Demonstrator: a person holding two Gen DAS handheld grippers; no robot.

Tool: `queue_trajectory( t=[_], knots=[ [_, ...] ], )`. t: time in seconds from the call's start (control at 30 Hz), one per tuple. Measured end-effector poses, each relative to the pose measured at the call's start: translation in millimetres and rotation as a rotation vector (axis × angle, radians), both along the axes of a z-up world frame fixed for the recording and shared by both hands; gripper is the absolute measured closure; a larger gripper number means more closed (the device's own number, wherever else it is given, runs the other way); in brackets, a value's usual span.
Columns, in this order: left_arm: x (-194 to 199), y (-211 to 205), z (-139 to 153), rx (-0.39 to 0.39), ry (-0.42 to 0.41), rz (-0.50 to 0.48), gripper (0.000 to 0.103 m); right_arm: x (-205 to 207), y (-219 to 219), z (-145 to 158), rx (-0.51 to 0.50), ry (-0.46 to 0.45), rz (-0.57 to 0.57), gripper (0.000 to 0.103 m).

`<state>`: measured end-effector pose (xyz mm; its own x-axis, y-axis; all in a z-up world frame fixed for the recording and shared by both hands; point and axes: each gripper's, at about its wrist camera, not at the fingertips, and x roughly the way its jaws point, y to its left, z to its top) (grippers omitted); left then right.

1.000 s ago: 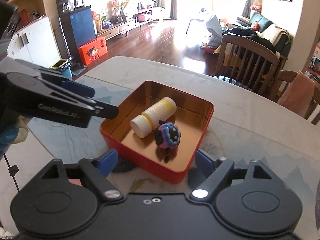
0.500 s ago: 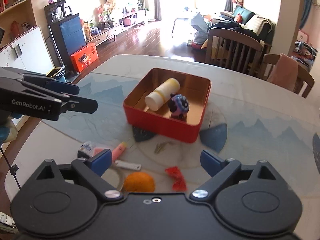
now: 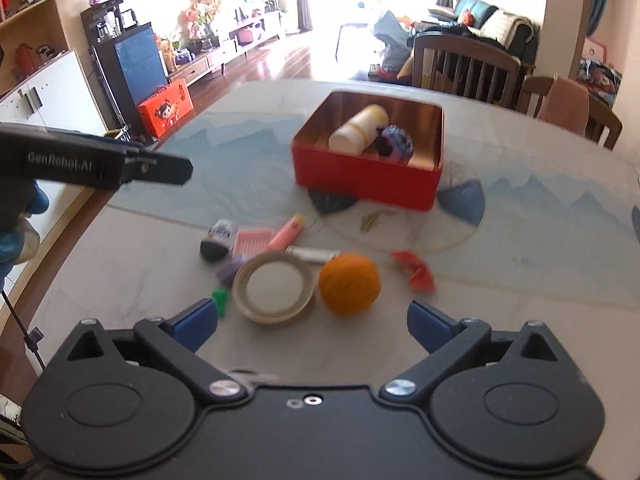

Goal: Organize rigid objects
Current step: 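Lower the right gripper onto the white sunglasses and grasp them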

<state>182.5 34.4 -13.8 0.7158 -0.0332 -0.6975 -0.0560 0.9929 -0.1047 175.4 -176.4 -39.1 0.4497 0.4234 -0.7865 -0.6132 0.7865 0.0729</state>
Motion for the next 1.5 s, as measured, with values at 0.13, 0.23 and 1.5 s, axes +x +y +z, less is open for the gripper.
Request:
queue_trajectory(
  t=[0.13,0.23,1.5],
  knots=[
    [-10,10,-10,-0.003,0.013,0.040,0.020,-12,10,-15,-0.012,0.038,-0.028,0.002],
    [-15,15,-17,-0.003,0.026,0.059,0.020,-20,18,-31,-0.018,0.091,-0.058,0.002],
    [5,20,-86,0.061,0.121,0.118,0.020,-46,33,-77,-0.169,0.084,-0.115,0.035]
  ],
)
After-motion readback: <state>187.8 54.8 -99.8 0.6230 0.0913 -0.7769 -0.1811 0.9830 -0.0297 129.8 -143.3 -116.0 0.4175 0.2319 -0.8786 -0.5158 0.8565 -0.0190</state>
